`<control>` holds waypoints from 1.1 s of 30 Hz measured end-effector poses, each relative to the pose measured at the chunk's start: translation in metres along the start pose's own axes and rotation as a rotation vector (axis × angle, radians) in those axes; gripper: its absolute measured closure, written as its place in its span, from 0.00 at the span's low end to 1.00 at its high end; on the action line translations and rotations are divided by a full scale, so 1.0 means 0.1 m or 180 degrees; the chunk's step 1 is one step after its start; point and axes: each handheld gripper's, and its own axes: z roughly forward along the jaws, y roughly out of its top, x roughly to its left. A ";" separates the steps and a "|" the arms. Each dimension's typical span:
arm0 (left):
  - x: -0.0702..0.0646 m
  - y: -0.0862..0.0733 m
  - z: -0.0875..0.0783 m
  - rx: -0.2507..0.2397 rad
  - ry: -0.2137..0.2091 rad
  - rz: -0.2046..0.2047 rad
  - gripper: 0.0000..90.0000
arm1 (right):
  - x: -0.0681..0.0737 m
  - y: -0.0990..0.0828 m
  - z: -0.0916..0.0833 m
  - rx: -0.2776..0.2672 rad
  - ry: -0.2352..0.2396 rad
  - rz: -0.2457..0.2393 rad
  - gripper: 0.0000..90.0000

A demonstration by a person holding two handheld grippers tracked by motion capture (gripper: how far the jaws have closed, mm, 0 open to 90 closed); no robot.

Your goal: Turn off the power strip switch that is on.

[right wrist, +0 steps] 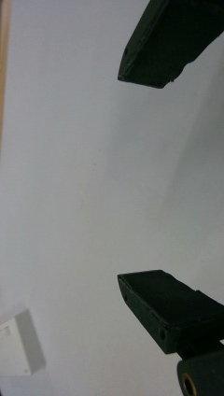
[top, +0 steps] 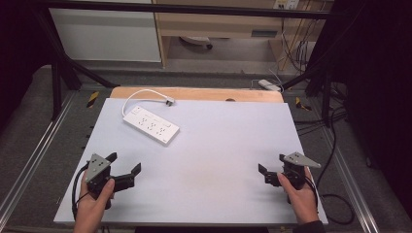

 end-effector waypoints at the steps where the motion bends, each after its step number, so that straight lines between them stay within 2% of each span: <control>1: 0.00 0.00 0.00 -0.0003 -0.0001 -0.0018 0.05 | 0.01 0.01 0.00 -0.0017 0.0005 -0.0008 0.06; 4: 0.01 0.00 0.00 -0.0003 0.0012 -0.0013 0.05 | 0.03 0.03 0.01 -0.0032 0.0011 -0.0040 0.06; 9: 0.01 -0.01 0.01 0.0020 0.0022 -0.0040 0.06 | 0.05 0.07 -0.02 -0.0128 0.0060 -0.0019 0.05; 20: 0.02 -0.01 0.00 0.0008 0.0042 -0.0081 0.06 | 0.11 0.14 -0.06 -0.0199 0.0101 0.0046 0.03; 24: 0.03 -0.01 0.00 0.0015 0.0044 -0.0096 0.06 | 0.19 0.19 -0.07 -0.0232 0.0188 0.0008 0.03; 33: 0.04 -0.02 0.00 0.0034 0.0071 -0.0124 0.06 | 0.38 0.35 -0.04 -0.0171 0.0264 -0.0090 0.03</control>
